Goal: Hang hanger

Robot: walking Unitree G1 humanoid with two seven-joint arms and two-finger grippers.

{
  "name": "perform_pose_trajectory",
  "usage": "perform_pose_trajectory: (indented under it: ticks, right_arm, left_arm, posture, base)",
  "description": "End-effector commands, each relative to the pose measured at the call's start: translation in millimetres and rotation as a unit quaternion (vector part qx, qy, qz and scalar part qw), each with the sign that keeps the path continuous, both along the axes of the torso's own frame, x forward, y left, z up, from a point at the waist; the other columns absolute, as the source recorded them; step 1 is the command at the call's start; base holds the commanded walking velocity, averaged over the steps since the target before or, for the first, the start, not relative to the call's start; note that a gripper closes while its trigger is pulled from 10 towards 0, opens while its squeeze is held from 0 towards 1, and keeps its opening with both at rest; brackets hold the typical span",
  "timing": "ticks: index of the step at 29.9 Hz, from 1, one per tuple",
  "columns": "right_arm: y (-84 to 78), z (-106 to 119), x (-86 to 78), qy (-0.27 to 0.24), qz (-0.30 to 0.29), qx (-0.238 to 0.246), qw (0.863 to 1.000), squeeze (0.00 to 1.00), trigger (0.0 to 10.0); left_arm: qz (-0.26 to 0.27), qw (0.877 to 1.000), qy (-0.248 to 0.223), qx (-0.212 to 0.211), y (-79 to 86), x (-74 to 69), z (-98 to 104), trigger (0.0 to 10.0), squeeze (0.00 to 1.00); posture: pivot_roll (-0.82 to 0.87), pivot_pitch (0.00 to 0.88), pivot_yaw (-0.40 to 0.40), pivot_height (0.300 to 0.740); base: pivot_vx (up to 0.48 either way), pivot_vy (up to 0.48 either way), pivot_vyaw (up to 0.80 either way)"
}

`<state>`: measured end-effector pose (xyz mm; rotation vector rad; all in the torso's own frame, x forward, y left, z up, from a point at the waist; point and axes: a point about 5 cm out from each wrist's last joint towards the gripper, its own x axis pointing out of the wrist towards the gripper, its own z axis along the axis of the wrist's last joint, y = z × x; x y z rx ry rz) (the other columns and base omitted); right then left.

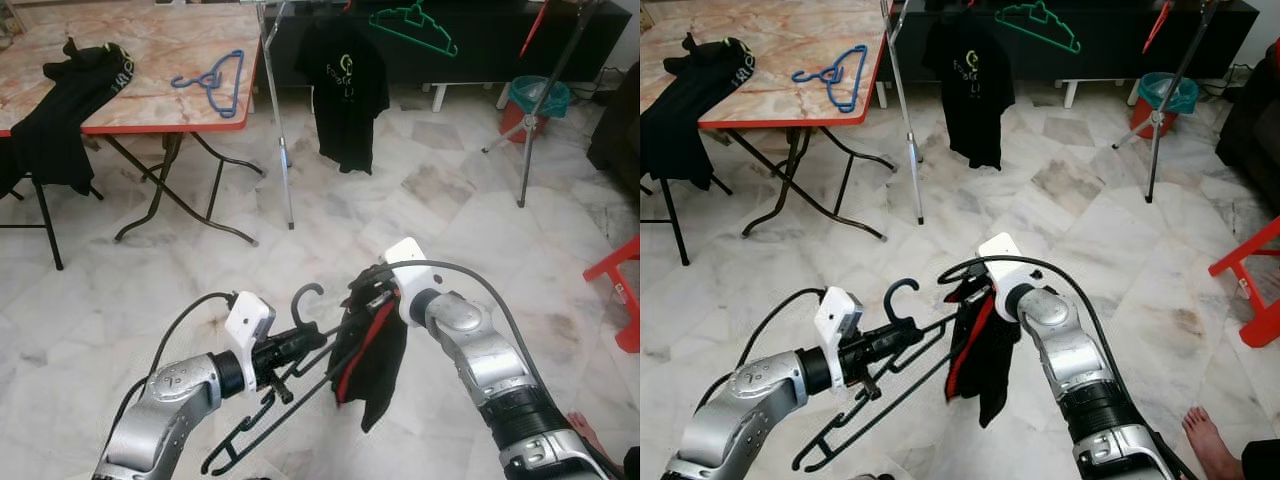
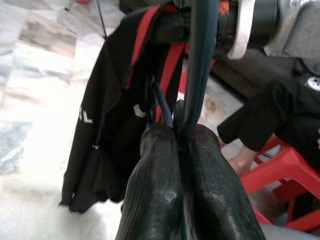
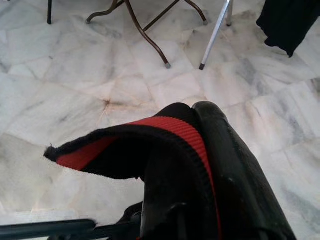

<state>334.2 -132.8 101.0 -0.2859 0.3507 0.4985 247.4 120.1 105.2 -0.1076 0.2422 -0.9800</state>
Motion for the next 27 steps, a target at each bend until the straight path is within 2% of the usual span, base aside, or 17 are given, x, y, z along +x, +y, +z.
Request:
perform_pose_trajectory:
  ticks: [1,6,7,9,12,20,24,27]
  right_arm:
    - [0.7,8.5,2.6,-0.015,0.000,0.007,1.000,0.00,10.0]
    - [5.2,14.8,3.8,-0.023,0.005,0.014,1.000,0.00,10.0]
    - [11.8,20.0,2.0,-0.026,0.020,0.025,0.999,0.00,10.0]
    - [15.1,23.6,0.4,-0.031,0.031,0.026,0.999,0.00,10.0]
    - [12.0,24.3,-0.2,-0.032,0.025,0.023,0.999,0.00,10.0]
    - [10.3,24.5,-4.6,-0.027,0.026,0.019,0.999,0.00,10.0]
    - [18.4,28.9,-7.1,-0.026,0.033,0.026,0.999,0.00,10.0]
    - [22.3,29.6,-8.6,-0.024,0.037,0.032,0.999,0.00,10.0]
  left_arm:
    - [-0.022,1.000,0.004,-0.004,-1.4,-5.7,1.8,10.0,0.00]
    - [0.000,1.000,-0.003,0.017,-0.7,-1.4,-1.4,10.0,0.00]
    - [0.025,0.999,-0.012,0.023,-1.2,4.5,-1.3,10.0,0.00]
    - [0.046,0.998,-0.016,0.026,-1.0,9.3,-1.4,10.0,0.00]
    - [0.077,0.996,-0.021,0.041,0.7,15.3,-4.3,10.0,0.00]
    - [0.095,0.994,-0.029,0.047,0.3,19.7,-4.9,10.0,0.00]
    - [0.112,0.989,-0.025,0.089,0.5,22.7,-14.0,10.0,0.00]
    - [0.131,0.986,-0.028,0.096,3.3,25.8,-15.8,10.0,0.00]
  posture:
    - [0.06,0.089,0.000,0.740]
    - [0.06,0.093,-0.001,0.740]
    - [0.06,0.097,-0.001,0.740]
    - [0.06,0.099,-0.001,0.740]
    - [0.05,0.107,-0.001,0.740]
    - [0.05,0.116,-0.001,0.740]
    - [0.05,0.120,-0.002,0.740]
    - [0.05,0.120,-0.004,0.740]
  base:
    - [0.000,0.000,0.00]
    - [0.000,0.000,0.00]
    - [0.000,0.000,0.00]
    - [0.000,0.000,0.00]
    - [0.000,0.000,0.00]
    - [0.000,0.000,0.00]
    - [0.000,0.000,0.00]
    - [0.000,0.000,0.00]
